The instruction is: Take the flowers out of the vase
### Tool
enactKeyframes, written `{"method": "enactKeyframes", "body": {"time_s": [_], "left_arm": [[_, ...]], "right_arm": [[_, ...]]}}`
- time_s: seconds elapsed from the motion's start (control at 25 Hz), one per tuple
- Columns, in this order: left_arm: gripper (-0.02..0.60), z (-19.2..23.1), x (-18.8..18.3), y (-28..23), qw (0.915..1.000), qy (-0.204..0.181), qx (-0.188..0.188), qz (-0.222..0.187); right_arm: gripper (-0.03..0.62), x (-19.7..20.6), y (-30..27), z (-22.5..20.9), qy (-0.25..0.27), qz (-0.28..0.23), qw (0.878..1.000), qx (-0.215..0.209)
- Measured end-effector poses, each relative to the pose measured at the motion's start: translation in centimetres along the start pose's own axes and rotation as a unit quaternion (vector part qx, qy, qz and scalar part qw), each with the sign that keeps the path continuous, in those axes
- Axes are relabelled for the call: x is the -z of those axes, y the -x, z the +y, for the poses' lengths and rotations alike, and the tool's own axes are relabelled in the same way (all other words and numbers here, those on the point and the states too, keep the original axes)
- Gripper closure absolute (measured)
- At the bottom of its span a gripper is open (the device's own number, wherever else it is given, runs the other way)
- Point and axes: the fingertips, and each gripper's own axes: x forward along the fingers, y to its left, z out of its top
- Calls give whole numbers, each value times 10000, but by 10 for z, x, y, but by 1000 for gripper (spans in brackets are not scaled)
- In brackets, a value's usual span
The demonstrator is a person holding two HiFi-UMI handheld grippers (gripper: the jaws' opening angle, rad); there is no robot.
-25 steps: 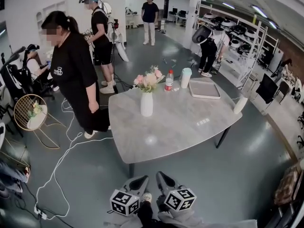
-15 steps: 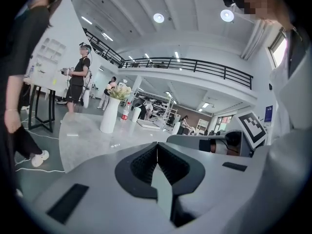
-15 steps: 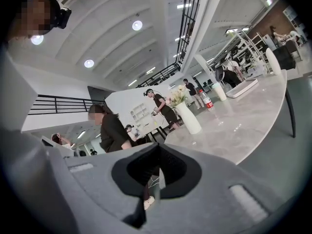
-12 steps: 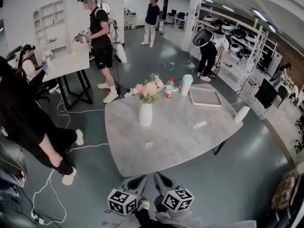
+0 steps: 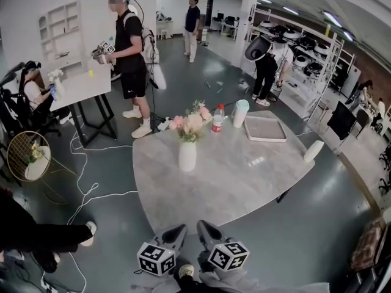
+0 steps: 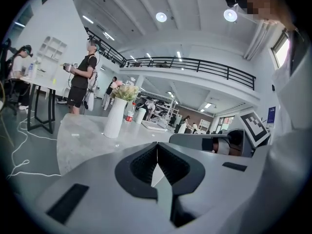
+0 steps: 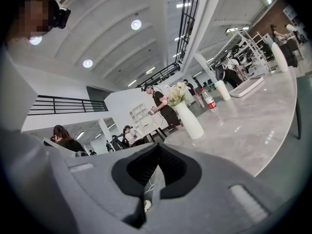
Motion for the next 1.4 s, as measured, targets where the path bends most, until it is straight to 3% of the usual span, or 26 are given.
{"method": "enactKeyframes", "body": {"time_s": [1.04, 1.4], "left_arm": [[579, 1, -9, -32, 9995, 155, 287, -53], [580, 16, -25, -59, 9995, 219, 203, -131]], "right_arm": [[594, -22, -3, -23, 267, -87, 9991, 321], [594, -41, -26, -39, 350, -22, 9991, 224]]}}
